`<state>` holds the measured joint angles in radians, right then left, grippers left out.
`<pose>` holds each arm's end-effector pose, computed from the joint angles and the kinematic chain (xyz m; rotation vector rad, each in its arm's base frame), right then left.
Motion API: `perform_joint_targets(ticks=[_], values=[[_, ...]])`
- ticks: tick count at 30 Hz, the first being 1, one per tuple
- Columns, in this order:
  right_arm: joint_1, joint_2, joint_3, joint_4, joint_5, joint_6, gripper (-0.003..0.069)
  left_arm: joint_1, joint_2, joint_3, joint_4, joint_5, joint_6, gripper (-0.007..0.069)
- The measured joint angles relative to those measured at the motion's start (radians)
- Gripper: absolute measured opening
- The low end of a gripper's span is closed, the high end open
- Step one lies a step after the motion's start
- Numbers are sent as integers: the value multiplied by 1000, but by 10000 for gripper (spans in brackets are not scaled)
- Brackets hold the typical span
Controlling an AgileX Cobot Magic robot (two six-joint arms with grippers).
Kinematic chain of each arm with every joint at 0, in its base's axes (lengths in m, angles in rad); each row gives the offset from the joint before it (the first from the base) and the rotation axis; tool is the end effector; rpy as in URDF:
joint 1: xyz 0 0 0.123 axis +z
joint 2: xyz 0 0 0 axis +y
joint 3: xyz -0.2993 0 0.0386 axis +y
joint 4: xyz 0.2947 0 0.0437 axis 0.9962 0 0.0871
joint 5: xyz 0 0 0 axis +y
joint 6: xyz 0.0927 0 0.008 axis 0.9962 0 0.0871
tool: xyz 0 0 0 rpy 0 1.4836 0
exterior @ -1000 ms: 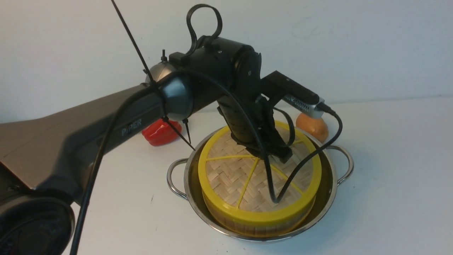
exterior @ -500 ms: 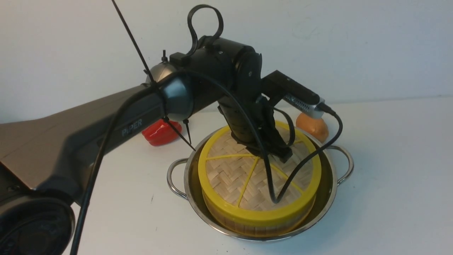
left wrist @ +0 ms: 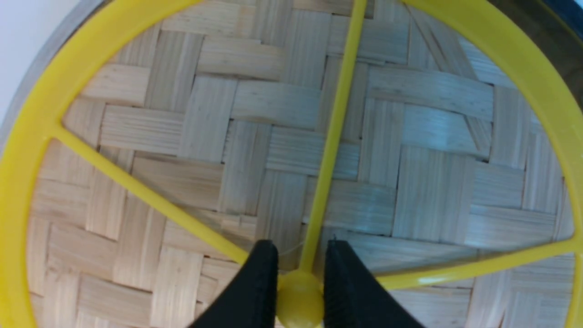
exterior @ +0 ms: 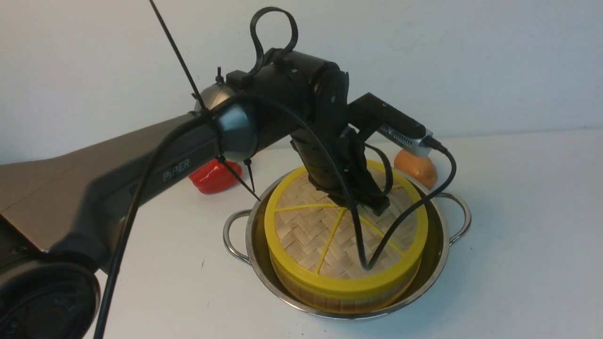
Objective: Place the steamer in the pot on the white table, and put the lid on the steamer.
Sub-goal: 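Place the yellow bamboo steamer lid onto the steamer in the pot with the left gripper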
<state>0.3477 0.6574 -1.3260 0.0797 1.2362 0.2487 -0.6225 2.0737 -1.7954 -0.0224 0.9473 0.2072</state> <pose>0.0663 0.0315 0.5105 -0.1232 2.0773 0.4615 0.4153 -0.3001 0.2432 1.0845 2.4931 -0.1511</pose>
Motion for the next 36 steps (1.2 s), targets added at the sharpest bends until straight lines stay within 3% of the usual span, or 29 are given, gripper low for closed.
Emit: perform_joint_targets(ticks=[7,11,19,23,27,29,32,34,36], values=[[0,0,0,0,0,0,344,0,0,0,0,-1,0,123],[0,0,0,0,0,0,344,0,2,0,14,-27,0,206],[0,0,0,0,0,0,344,0,6,0,30,-38,-7,458],[0,0,0,0,0,0,344,-1,-24,-6,31,-33,-9,516],[0,0,0,0,0,0,344,-1,-93,-23,42,-23,-10,524],[0,0,0,-3,0,0,344,-1,-173,-27,58,1,-13,497],[0,0,0,-21,0,-3,344,-1,-285,-28,92,60,-22,387],[0,0,0,-44,0,-14,344,-1,-350,-28,128,102,-31,279],[0,0,1,-80,0,-37,344,-1,-436,-28,173,145,-48,93]])
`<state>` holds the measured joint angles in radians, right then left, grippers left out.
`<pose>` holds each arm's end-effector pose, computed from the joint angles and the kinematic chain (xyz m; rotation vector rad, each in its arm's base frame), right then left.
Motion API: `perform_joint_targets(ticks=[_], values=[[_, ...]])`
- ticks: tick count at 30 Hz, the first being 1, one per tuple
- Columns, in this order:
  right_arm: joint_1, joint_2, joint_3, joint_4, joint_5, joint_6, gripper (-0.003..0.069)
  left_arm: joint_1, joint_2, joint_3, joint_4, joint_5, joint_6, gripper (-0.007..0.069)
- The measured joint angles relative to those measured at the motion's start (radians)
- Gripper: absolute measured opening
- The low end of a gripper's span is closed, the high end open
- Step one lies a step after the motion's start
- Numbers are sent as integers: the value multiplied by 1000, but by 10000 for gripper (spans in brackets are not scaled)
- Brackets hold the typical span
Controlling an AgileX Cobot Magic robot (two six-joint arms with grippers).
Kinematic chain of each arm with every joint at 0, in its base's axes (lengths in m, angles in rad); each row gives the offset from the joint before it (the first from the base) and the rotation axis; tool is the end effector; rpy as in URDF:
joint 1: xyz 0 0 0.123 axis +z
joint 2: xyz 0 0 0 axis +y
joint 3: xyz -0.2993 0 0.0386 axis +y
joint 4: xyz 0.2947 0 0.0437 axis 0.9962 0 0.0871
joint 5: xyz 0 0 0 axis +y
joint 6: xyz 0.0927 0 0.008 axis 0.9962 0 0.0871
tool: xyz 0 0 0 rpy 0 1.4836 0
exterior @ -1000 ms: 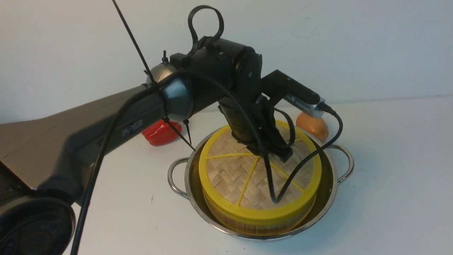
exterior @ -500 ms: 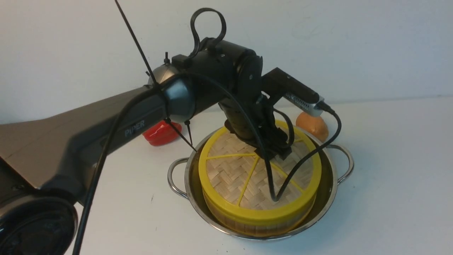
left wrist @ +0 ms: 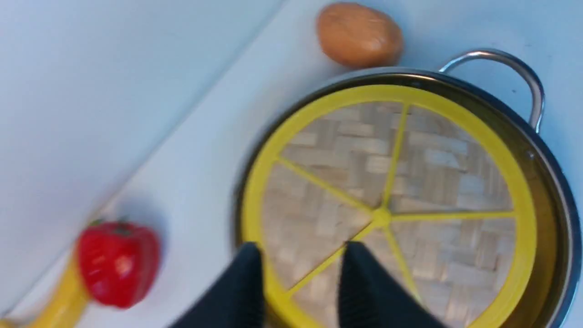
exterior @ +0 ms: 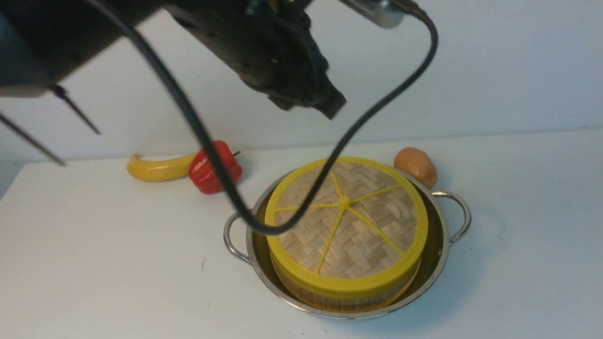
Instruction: Place the steamer in the pot on the white table, and put the lid on the steamer.
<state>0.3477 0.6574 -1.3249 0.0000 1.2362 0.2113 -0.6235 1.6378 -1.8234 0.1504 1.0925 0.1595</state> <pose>0.0691 0.0250 0.5100 -0.1411 2.0655 0.3460 0.3346 -0.2254 0.4492 0.9251 2.1892 -0.0291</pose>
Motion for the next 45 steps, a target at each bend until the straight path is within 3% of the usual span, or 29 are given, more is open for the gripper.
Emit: perform_joint_targets(ticks=[3,7,13,16,18,25,45], values=[[0,0,27,-79,-1,-33,344,1,-132,11,49,43,-20,-8],[0,-5,108,-180,-1,-44,316,16,-316,127,57,0,-29,-24],[0,-49,286,-271,-14,-46,171,106,-617,490,79,-194,-49,-24],[0,-130,406,-299,-138,-45,36,201,-809,764,94,-342,-75,-13],[0,-194,470,-314,-232,-45,1,263,-919,923,94,-443,-83,-6],[0,-318,583,-346,-443,-45,-5,390,-1159,1215,-31,-696,-100,-3],[0,-318,587,-239,-465,-35,65,411,-1237,1237,-60,-723,-81,0]])
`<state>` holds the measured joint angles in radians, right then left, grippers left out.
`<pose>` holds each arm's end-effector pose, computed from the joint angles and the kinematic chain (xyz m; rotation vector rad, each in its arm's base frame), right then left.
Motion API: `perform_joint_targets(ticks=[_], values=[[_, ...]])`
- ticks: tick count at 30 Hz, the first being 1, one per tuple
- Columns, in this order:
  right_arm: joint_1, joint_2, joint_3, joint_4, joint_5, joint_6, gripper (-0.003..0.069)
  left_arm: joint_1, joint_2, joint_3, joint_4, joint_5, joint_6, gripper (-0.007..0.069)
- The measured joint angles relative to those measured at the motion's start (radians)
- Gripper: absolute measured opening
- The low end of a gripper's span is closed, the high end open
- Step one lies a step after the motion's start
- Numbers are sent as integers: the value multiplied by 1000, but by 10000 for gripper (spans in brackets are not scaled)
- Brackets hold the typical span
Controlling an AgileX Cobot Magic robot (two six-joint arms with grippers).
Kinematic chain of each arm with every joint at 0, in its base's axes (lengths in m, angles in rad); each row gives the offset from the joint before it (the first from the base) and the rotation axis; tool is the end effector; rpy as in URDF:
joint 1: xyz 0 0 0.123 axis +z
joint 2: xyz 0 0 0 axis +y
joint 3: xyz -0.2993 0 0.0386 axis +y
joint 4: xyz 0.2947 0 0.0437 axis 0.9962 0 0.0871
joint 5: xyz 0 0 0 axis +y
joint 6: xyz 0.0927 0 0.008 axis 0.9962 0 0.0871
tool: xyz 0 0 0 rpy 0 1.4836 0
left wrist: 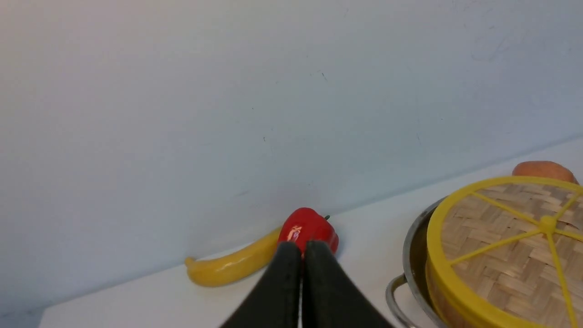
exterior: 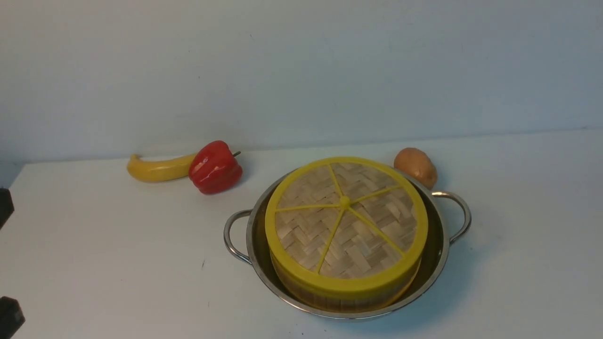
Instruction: Place the steamer in the pot on the white table, and put the lid on the steamer.
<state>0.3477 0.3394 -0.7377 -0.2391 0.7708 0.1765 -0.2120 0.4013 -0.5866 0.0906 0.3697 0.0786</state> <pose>0.0745 0.0107 0.3890 -0.2002 1.8280 0.0935 0.1118 -0.0209 0.3637 0.2864 1.6418 -0.0098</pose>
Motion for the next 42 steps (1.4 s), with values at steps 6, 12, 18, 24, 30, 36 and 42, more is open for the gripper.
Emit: perform_joint_targets(ticks=[6,12,18,24,30,36,42], values=[[0,0,0,0,-1,0,97,130,-167,104,41,3,34,11],[0,0,0,3,-7,0,134,249,-329,340,56,9,22,20],[0,0,0,3,-7,-3,166,289,-398,527,57,-51,-55,29],[0,0,0,3,-12,-5,197,291,-400,593,63,-79,-148,31],[0,0,0,3,-14,-7,211,291,-401,593,66,-79,-159,31],[0,0,0,3,-14,-7,225,291,-401,593,68,-79,-159,31],[0,0,0,3,-14,-7,237,291,-401,593,70,-79,-159,31]])
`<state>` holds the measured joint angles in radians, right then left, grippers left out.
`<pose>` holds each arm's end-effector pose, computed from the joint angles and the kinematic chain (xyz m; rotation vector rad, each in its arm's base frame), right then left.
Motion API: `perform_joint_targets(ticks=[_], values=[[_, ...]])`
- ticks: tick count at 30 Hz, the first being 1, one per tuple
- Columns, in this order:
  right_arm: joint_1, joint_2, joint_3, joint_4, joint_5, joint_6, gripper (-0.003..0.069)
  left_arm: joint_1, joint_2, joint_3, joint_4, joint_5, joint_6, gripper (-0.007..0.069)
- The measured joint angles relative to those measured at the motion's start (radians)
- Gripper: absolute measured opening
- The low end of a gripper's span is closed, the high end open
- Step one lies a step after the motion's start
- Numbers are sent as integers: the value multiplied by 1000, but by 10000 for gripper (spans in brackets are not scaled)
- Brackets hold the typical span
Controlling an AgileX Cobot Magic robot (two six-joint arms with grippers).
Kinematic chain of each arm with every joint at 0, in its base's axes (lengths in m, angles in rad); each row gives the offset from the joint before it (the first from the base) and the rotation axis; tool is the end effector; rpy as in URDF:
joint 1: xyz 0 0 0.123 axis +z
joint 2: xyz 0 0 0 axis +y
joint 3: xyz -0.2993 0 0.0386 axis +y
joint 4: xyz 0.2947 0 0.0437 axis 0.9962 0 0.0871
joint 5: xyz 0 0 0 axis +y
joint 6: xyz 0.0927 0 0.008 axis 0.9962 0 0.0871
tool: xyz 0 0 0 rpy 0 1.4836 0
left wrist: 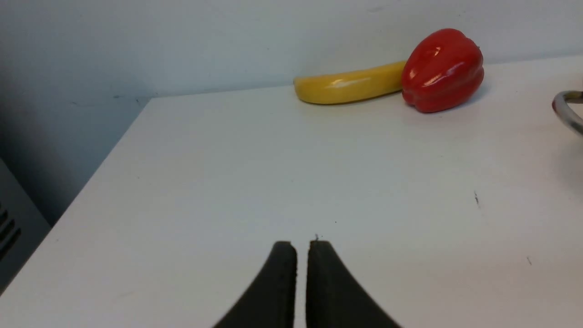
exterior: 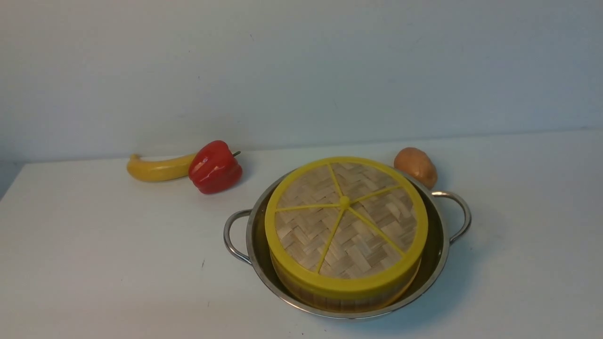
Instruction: Place the steamer in the pot on the white table, and put the lid on the steamer.
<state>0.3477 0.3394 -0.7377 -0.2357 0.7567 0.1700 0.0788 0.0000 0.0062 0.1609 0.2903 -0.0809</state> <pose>0.0748 0.0112 0.3902 -0.2062 1.8140 0.0962 0.0860 0.0111 0.1844 -0.0380 1.7784 0.1506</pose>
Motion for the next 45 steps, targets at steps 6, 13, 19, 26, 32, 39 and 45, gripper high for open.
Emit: perform_joint_targets(ticks=[6,13,19,26,32,39,45], values=[[-3,0,0,0,0,-1,242,0,0,0,0,0,0,31],[-173,-9,50,-13,-39,-4,242,0,0,0,0,0,0,31],[-331,-110,284,33,-180,23,242,0,0,0,0,0,0,31],[-432,-251,566,59,-458,28,243,0,0,0,0,0,0,31],[-438,-332,704,59,-515,28,243,0,0,0,0,0,0,31],[-438,-338,745,56,-515,28,243,0,0,0,0,0,0,31],[-438,-338,745,56,-502,28,244,0,0,0,0,0,0,31]])
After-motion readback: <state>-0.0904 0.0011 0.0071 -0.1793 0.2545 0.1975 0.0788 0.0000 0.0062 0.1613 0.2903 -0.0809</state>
